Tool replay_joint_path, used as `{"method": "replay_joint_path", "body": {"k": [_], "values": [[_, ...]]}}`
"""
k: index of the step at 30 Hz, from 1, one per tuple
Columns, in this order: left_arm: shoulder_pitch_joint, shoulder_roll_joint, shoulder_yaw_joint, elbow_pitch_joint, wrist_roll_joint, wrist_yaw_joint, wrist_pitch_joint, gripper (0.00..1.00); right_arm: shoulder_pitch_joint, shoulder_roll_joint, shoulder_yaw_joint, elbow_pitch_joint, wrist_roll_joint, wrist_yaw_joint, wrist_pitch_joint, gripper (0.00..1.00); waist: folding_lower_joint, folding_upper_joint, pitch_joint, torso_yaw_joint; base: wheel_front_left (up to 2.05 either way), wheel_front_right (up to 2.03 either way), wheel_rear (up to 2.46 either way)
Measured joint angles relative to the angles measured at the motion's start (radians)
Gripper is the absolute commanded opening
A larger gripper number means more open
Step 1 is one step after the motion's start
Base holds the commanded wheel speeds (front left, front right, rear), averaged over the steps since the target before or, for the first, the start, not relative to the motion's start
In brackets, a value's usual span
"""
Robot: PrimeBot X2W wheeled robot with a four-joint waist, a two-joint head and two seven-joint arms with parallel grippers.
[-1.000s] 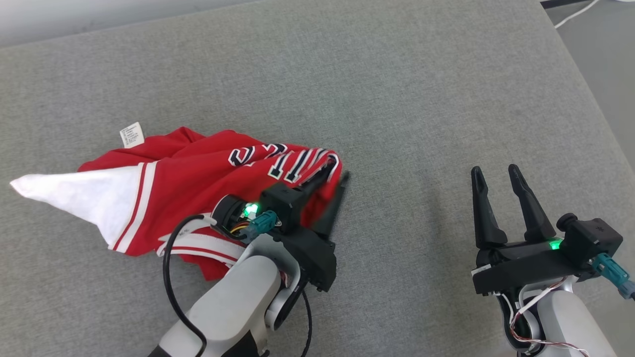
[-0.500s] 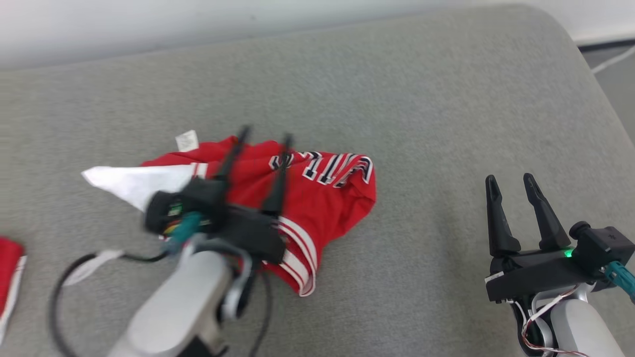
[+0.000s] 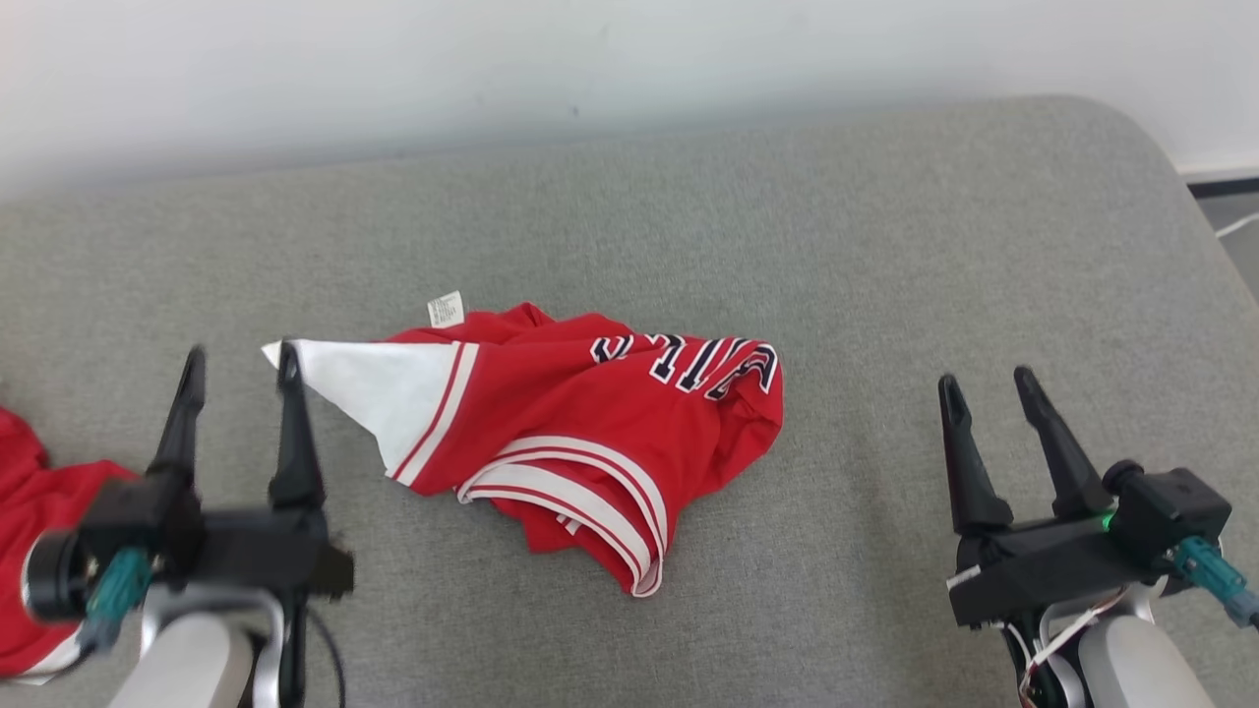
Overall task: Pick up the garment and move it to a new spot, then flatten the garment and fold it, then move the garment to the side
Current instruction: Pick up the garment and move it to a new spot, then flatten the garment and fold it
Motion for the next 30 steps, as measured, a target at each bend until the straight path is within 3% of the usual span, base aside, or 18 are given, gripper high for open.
{"method": "replay_joint_path", "body": {"k": [6,15,30], "values": [[0.124,0.052,0.013,-0.055,0.012,0.011,0.0,1.0,0.033,-0.002,0.007,-0.008,-0.008,0.0,0.015,1.0,-0.0001,0.0,-0.04,0.014,0.0,0.0,0.0],[0.233,0.084,-0.028,-0.078,0.021,0.003,0.013,1.0,0.11,-0.001,0.012,-0.031,-0.028,0.0,0.057,1.0,-0.0001,-0.0001,-0.099,0.039,0.0,0.0,0.0],[0.257,0.059,-0.005,-0.027,0.022,-0.042,0.003,1.0,0.181,0.023,-0.026,-0.067,-0.052,0.0,0.088,1.0,-0.0001,0.0,-0.164,0.059,0.0,0.0,0.0]]}}
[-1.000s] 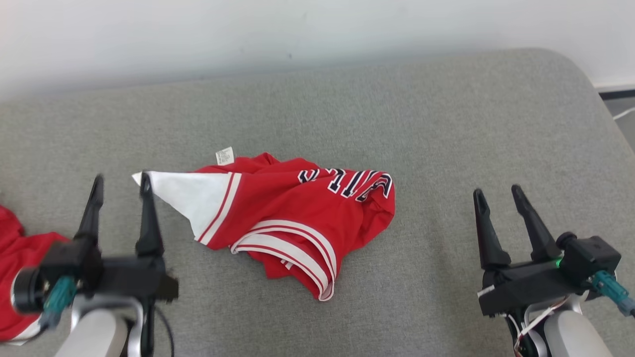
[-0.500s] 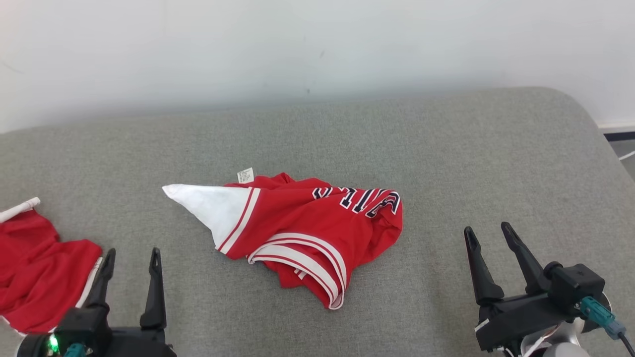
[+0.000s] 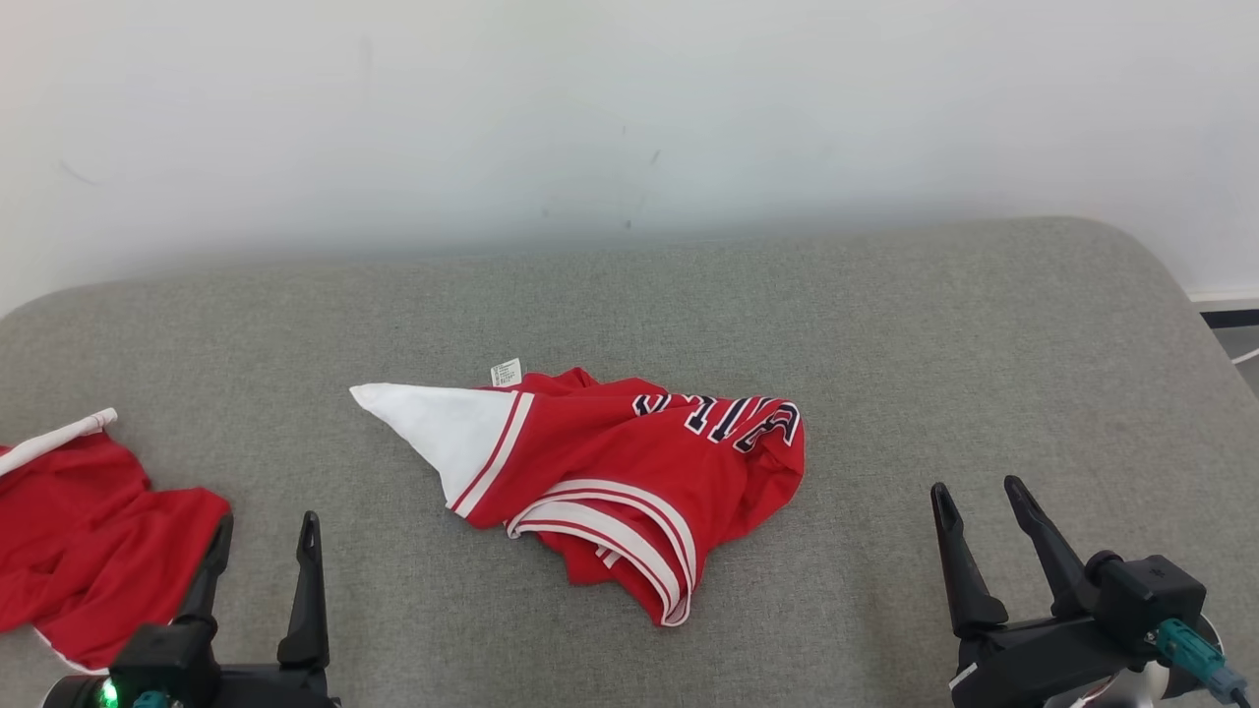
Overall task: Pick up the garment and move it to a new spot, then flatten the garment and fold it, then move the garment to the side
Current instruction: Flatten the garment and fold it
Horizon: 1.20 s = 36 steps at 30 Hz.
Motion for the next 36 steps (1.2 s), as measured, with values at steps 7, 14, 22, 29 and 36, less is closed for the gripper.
{"method": "replay_joint_path", "body": {"k": [7,14,22,29,36], "values": [[0.001,-0.022,0.026,0.004,0.019,-0.032,0.0,1.0,0.005,0.007,-0.003,-0.001,-0.007,0.0,0.005,1.0,0.0001,0.0,-0.004,0.001,0.0,0.0,0.0],[0.007,-0.045,0.05,0.004,0.043,-0.049,0.0,1.0,0.004,0.006,-0.002,-0.001,-0.007,0.0,0.004,1.0,0.0001,0.0,0.003,-0.002,0.0,0.0,0.0],[0.007,-0.069,0.075,0.015,0.06,-0.067,0.0,1.0,0.002,0.006,-0.001,0.001,-0.007,0.0,0.003,1.0,0.0002,0.0,0.01,-0.002,0.0,0.0,0.0],[0.007,-0.087,0.094,0.022,0.074,-0.079,-0.001,1.0,-0.001,0.005,-0.001,0.0,-0.007,0.0,0.004,1.0,0.0002,0.0,0.016,0.0,0.0,0.0,0.0],[0.006,-0.105,0.112,0.022,0.089,-0.094,-0.003,1.0,-0.012,0.0,0.011,-0.003,0.003,0.0,0.014,1.0,0.0002,0.0,0.028,0.009,0.0,0.0,0.0]]}}
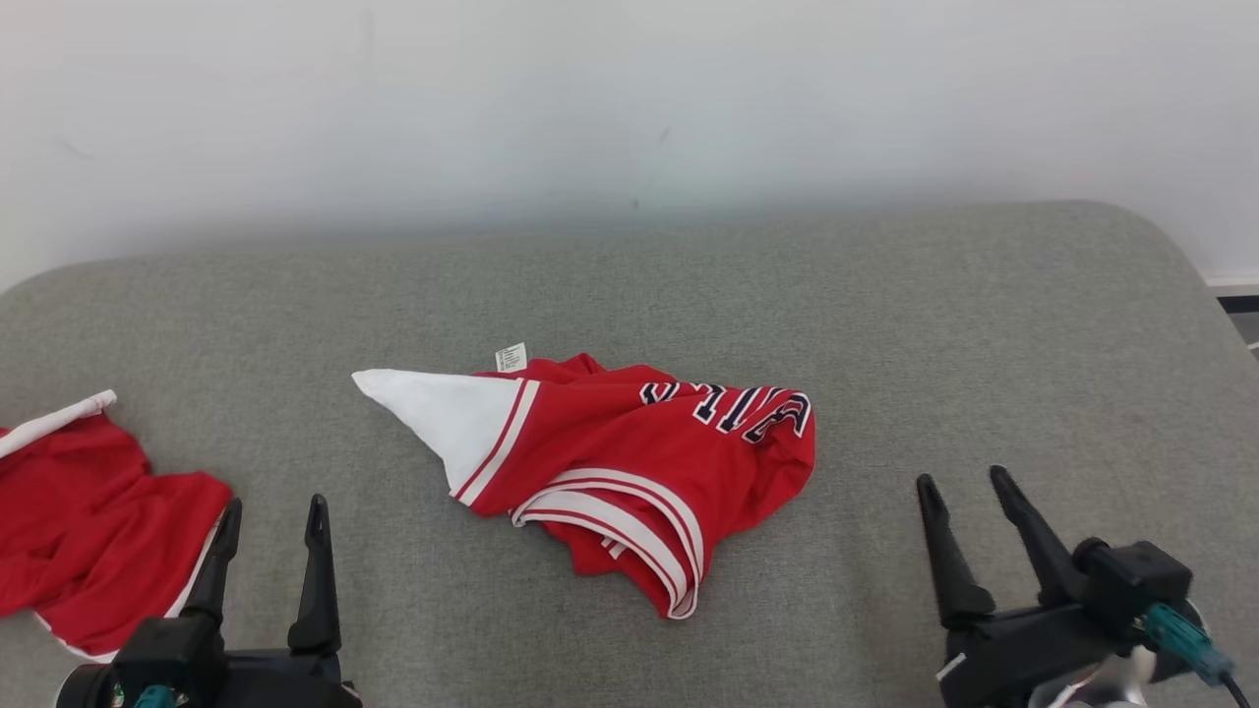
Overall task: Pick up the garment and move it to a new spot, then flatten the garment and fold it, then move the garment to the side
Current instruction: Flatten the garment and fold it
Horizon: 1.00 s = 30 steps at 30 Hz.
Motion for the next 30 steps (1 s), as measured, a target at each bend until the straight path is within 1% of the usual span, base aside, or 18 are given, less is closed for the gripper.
{"method": "replay_joint_path", "body": {"k": [2,3,4,5,9,13,16,19,24,30], "values": [[-0.003,-0.01,0.005,-0.002,0.002,-0.001,0.0,1.0,-0.013,-0.008,0.032,-0.003,0.023,0.0,0.018,1.0,0.0,0.0001,0.005,0.008,0.0,0.0,0.0],[-0.003,-0.01,0.005,-0.002,0.002,-0.001,0.0,1.0,-0.013,-0.008,0.032,-0.003,0.023,0.0,0.018,1.0,0.0,0.0001,0.005,0.008,0.0,0.0,0.0],[-0.005,-0.014,0.006,-0.003,0.008,-0.002,0.0,1.0,-0.026,-0.015,0.056,-0.003,0.033,0.0,0.031,1.0,0.0,0.0,0.009,0.013,0.0,0.0,0.0],[-0.013,-0.022,0.006,-0.004,0.018,-0.009,0.0,1.0,-0.062,-0.035,0.111,-0.005,0.051,0.0,0.058,1.0,0.0,0.0,0.018,0.025,0.0,0.0,0.0],[-0.036,-0.047,0.004,-0.006,0.03,-0.018,0.0,1.0,-0.153,-0.08,0.241,0.004,0.087,0.0,0.122,1.0,0.0,0.0,0.041,0.058,0.0,0.0,0.0],[-0.061,-0.078,-0.005,-0.007,0.044,-0.028,0.0,1.0,-0.265,-0.116,0.392,0.039,0.121,0.0,0.178,1.0,0.0001,0.0001,0.069,0.1,0.0,0.0,0.0],[-0.082,-0.108,-0.012,-0.004,0.053,-0.045,0.0,1.0,-0.353,-0.13,0.5,0.087,0.16,0.0,0.22,1.0,0.0001,0.0001,0.093,0.137,0.0,0.0,0.0],[-0.1,-0.137,-0.011,0.003,0.062,-0.062,0.0,1.0,-0.431,-0.142,0.586,0.144,0.188,0.0,0.251,1.0,0.0001,0.0001,0.117,0.177,0.0,0.0,0.0],[-0.125,-0.189,-0.01,0.01,0.087,-0.098,0.0,1.0,-0.561,-0.152,0.693,0.246,0.212,0.0,0.278,1.0,0.0001,0.0001,0.159,0.244,0.0,0.0,0.0],[-0.15,-0.234,-0.019,0.027,0.102,-0.132,0.0,1.0,-0.714,-0.153,0.797,0.388,0.209,0.0,0.298,1.0,0.0001,0.0001,0.209,0.319,0.0,0.0,0.0]]}}
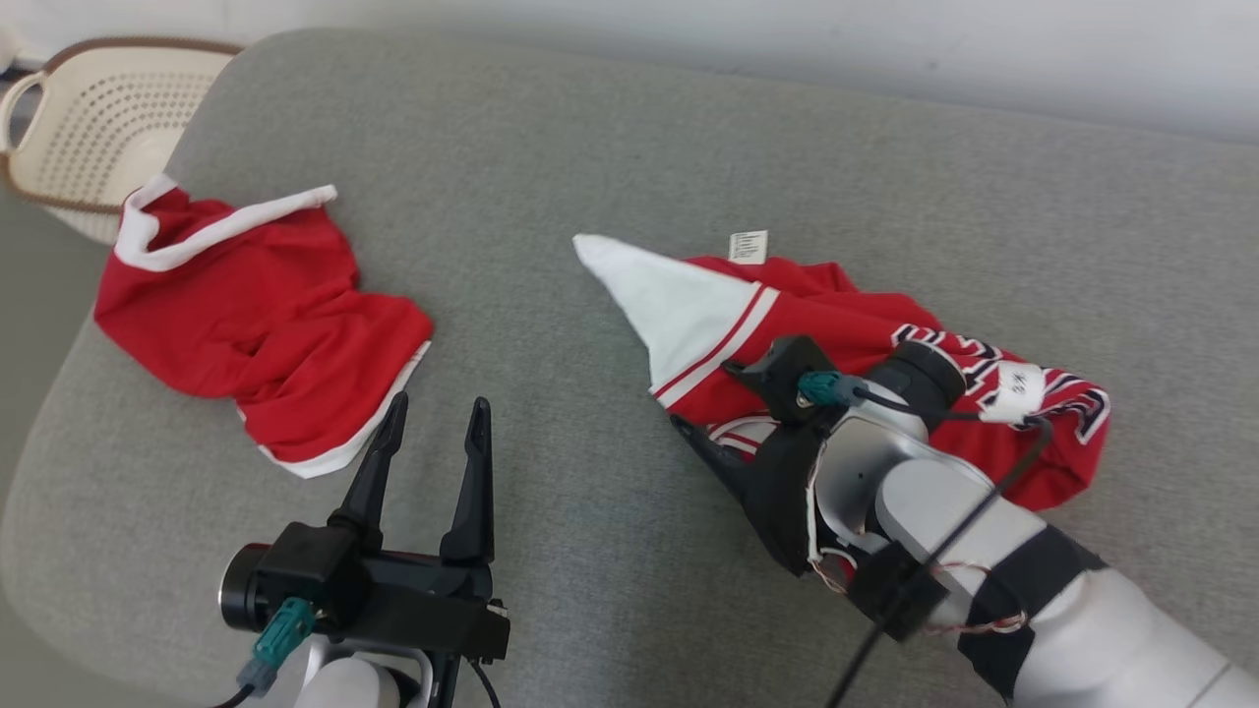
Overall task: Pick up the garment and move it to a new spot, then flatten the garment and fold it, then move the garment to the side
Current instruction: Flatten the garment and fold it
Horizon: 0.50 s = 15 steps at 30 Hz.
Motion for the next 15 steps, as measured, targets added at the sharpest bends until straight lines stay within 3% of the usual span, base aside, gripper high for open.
{"method": "replay_joint_path", "body": {"k": [11,12,13,14,15], "values": [[-0.032,-0.018,-0.044,0.018,-0.018,-0.014,0.0,1.0,-0.197,0.023,0.196,0.24,0.106,0.001,0.165,1.0,-0.0002,-0.0001,0.063,0.095,0.0,0.0,0.0],[-0.032,-0.018,-0.051,0.018,-0.022,-0.009,0.0,1.0,-0.206,0.026,0.202,0.249,0.126,0.001,0.17,0.54,-0.0003,-0.0001,0.066,0.1,0.0,0.0,0.0],[-0.032,-0.018,-0.056,0.018,-0.027,-0.007,0.0,1.0,-0.214,0.028,0.207,0.258,0.144,0.001,0.172,0.34,-0.0002,0.0,0.069,0.104,0.0,0.0,0.0],[-0.032,-0.018,-0.058,0.018,-0.029,-0.003,0.0,1.0,-0.221,0.028,0.21,0.263,0.154,0.001,0.17,0.0,-0.0002,-0.0001,0.071,0.106,0.0,0.0,0.0],[-0.032,-0.018,-0.06,0.018,-0.032,0.001,0.0,1.0,-0.226,0.029,0.212,0.268,0.173,0.001,0.168,0.0,-0.0002,0.0,0.073,0.108,0.0,0.0,0.0]]}}
